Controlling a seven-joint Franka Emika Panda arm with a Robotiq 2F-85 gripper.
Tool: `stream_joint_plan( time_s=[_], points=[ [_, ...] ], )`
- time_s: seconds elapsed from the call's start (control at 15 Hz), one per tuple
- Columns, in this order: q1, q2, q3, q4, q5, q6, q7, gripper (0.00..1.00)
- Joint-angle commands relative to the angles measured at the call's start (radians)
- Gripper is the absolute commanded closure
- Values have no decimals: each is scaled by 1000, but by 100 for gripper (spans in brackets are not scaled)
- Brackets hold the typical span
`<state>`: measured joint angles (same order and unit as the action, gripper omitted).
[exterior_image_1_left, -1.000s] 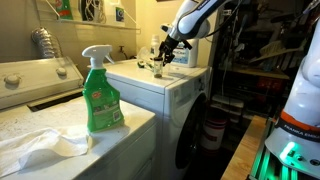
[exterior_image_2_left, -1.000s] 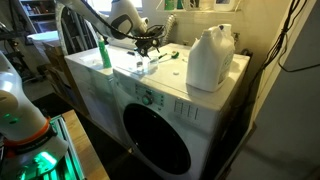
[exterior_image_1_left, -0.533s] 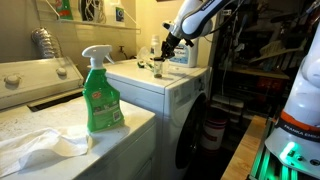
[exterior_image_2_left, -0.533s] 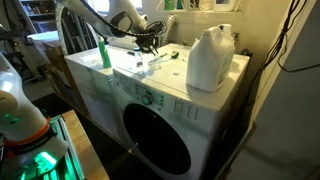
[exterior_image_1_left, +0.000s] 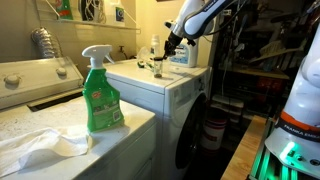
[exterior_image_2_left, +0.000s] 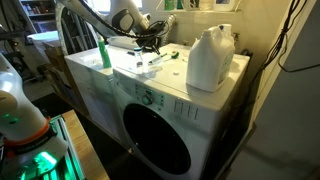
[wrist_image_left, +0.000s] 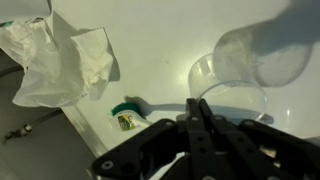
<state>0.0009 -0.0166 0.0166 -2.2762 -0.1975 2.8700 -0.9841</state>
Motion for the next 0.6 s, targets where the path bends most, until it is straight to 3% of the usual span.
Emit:
stream_joint_plan(
  time_s=[0.0, 0.53],
  points=[
    [-18, 3, -23, 84, -56, -141, 172, 98],
    [-26, 138, -31, 407, 81, -588, 385, 97]
  ],
)
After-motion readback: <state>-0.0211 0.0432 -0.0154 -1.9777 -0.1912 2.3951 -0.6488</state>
